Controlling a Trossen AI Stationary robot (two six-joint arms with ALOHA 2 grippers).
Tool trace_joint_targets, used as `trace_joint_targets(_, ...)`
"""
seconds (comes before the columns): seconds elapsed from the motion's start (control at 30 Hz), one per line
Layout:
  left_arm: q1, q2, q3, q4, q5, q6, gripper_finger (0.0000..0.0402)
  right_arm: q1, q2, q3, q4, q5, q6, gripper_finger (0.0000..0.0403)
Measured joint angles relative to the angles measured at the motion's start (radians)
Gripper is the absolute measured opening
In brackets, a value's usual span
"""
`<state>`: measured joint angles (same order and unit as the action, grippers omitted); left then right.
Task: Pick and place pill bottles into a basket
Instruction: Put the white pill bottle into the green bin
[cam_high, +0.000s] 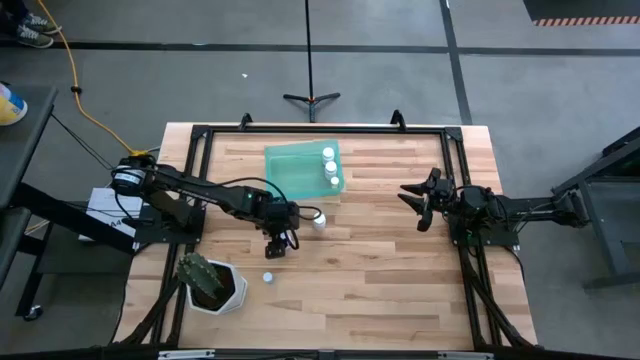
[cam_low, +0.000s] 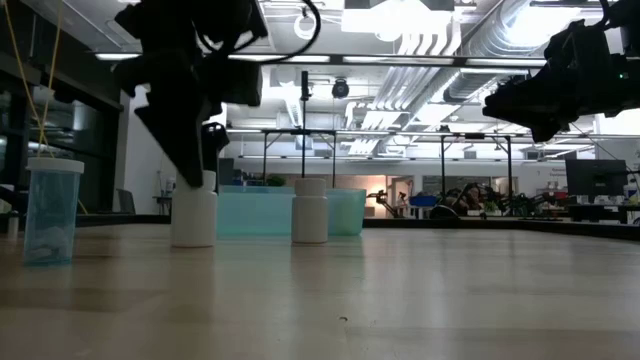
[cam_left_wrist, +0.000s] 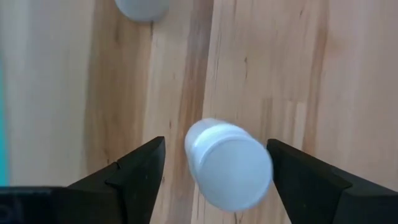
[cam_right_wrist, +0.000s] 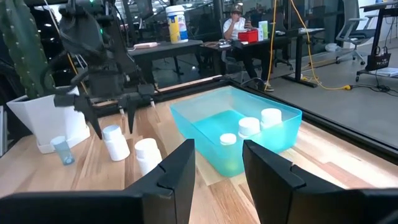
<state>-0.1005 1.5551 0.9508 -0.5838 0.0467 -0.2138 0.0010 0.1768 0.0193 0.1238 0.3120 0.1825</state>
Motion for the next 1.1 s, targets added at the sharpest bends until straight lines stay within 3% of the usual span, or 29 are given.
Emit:
trace_joint_targets(0.17,0.000,0.035,0.000,-0.001,0.048,-0.001,0.0308,0.000,0.000,0.000,-0.005,0.000,0.001,0.0126)
trace_joint_targets(0.47,0.000,0.052,-0.001,0.006,0.044,-0.003,0.0298,0.000,0.000,0.000,-0.011,-0.003,0.003,0.0126)
trace_joint_targets(0.83,0.002,0.051,0.000,0.009,0.040,-0.002,0.0214,0.000,-0.001,0.000,-0.014,-0.004,0.003,0.0126)
trace_joint_targets(1.1,0.002,0.052,0.063,-0.036,0.042,-0.024,0.0240,0.000,-0.001,0.000,-0.015,-0.003,0.001,0.0126)
